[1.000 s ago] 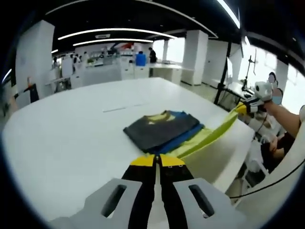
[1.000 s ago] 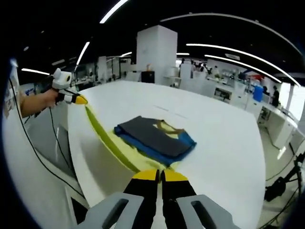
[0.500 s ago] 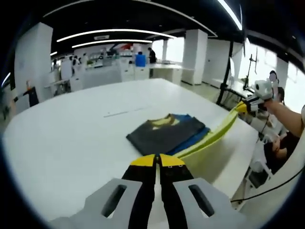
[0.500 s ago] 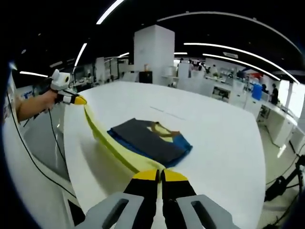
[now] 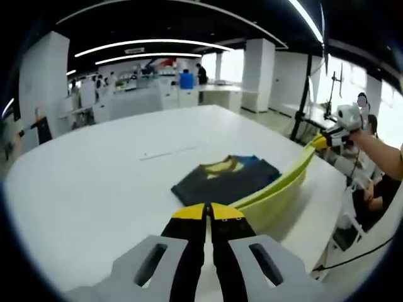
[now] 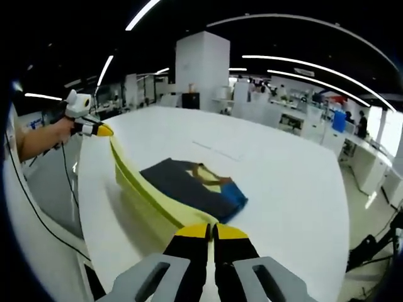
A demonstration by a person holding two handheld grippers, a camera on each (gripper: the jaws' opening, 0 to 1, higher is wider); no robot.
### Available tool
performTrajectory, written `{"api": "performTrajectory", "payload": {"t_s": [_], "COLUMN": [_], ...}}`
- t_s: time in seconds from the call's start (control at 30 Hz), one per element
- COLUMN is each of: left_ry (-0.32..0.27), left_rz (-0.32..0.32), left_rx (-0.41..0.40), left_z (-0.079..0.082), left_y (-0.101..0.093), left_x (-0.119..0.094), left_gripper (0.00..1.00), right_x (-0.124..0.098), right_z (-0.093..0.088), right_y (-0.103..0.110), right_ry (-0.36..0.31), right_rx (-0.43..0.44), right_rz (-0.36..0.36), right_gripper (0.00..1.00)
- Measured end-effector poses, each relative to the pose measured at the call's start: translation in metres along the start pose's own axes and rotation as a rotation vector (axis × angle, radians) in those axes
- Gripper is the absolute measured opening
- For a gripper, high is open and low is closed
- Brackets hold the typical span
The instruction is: Fold the garment on the visible template until the final outline fits inside the template.
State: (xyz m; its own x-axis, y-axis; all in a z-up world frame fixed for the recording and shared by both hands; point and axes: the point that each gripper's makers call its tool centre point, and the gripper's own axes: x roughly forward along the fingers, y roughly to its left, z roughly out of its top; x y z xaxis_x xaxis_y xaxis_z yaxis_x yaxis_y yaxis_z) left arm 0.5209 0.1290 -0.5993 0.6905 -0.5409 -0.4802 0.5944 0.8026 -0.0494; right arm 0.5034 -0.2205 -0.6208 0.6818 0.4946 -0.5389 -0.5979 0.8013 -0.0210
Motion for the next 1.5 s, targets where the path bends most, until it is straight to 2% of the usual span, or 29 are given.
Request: {"api": "performTrajectory", "payload": {"t_s": [0.23, 0.97, 1.2, 1.5], "left_ry": [-0.019, 0.002, 0.005, 0.024], "left_rz": [0.024, 0.055, 0.060, 0.065], "left_rx": [0.016, 0.031, 0.037, 0.043], "left_z": [0.016, 0.033, 0.039, 0.038], "left_y": [0.012, 0.045, 0.053, 0.062], "left_x": [0.009, 0.051, 0.065, 0.084], "left_gripper": [0.00, 0.00, 0.00, 0.00], "right_x": [0.010, 0.043, 0.055, 0.073], "right_z": [0.017, 0.040, 0.038, 0.034], "right_y": [-0.012, -0.043, -0.053, -0.061], "right_ry": [-0.017, 0.007, 0.019, 0.052], "right_rx": [-0.005, 0.001, 0.028, 0.044], "right_rz": [-0.008, -0.018, -0.021, -0.023], "right_gripper": [0.00, 0.00, 0.00, 0.00]}}
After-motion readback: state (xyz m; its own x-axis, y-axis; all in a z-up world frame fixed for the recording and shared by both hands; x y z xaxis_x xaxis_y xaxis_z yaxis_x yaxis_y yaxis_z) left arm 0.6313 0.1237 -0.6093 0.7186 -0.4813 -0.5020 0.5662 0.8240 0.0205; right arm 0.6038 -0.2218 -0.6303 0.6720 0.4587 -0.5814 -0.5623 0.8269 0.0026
